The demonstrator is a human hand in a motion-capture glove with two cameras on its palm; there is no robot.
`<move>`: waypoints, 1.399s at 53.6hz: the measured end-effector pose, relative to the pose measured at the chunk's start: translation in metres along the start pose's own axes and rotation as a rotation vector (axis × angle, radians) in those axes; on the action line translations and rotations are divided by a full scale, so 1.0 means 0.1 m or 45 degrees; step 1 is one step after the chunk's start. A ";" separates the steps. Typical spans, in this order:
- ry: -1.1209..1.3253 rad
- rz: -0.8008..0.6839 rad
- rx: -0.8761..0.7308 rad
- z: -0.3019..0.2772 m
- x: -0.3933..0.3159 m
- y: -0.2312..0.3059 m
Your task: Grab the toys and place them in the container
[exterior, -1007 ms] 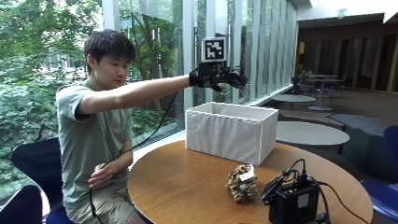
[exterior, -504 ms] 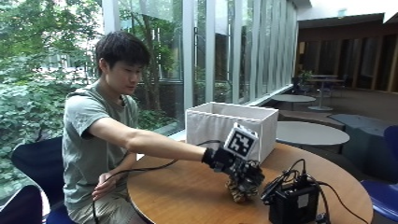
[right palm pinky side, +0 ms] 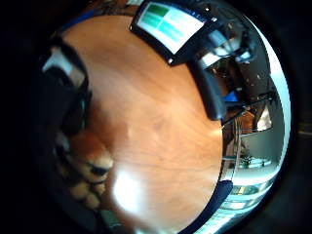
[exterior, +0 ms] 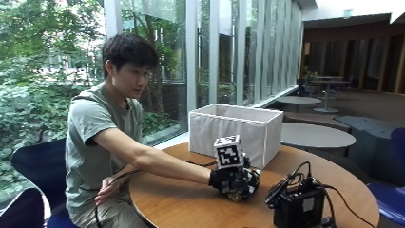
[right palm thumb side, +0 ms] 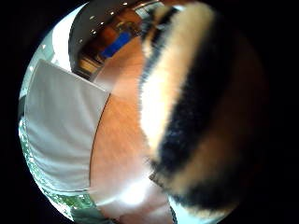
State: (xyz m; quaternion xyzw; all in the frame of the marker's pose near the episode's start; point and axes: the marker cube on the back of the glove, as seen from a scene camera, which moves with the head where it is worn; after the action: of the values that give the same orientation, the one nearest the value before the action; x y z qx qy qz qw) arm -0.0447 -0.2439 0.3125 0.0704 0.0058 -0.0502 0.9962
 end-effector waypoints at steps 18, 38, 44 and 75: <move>-0.006 0.009 -0.195 -0.74 -0.18 0.09; -0.046 -0.384 0.037 -3.03 -0.98 0.17; -0.107 -0.427 0.125 -3.66 -1.58 0.18; -0.205 -0.855 -0.122 -3.41 -4.01 0.41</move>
State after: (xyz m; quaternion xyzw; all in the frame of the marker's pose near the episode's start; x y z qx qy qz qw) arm -0.4414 -0.1157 -0.0119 0.0136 -0.0476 -0.3803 0.9236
